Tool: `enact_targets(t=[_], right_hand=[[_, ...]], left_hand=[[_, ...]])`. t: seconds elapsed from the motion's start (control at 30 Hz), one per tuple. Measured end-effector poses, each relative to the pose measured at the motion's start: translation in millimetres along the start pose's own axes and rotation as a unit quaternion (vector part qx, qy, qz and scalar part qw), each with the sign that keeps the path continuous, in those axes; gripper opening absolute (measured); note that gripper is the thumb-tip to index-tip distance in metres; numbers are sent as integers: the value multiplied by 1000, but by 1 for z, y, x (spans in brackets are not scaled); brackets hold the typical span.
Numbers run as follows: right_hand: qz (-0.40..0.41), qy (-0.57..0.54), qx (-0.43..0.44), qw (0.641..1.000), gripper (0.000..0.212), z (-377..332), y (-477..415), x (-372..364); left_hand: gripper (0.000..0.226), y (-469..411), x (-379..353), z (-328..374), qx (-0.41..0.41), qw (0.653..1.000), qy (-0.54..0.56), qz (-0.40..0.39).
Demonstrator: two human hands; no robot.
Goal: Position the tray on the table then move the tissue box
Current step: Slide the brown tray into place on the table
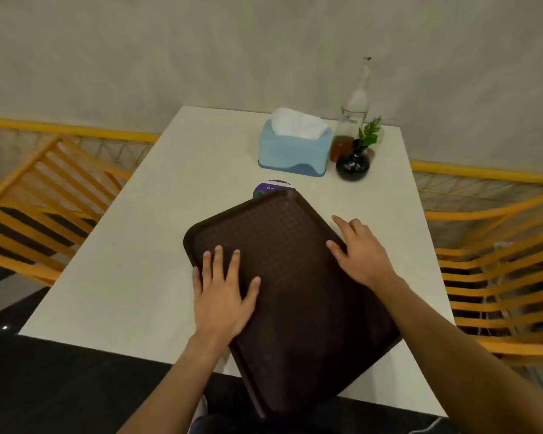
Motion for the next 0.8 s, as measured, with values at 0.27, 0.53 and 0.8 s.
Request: enact_targets(t=[0.27,0.53,0.8], right_hand=[[-69,-16,-16,997,50,6,0,-14],[-56,-21,-63,996,50,-7,0,-24],[-31,-29,-128,991,51,-42,7,-40]], left_hand=[[84,0,-12,-7,25,998,-49,-11],[84,-20,-6,-25,5,998,-59,-19],[80,-54,13,-68,-69,995,-47,-50]])
Point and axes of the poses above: each hand's wrist, its own y-axis away from the middle knuckle, its own x-axis out of the back of the hand, z = x × y, the point moved 4 cm from there along -y, towards the middle knuckle, and after that the axes turned 4 degrees about -z, right-handed, at the moved point
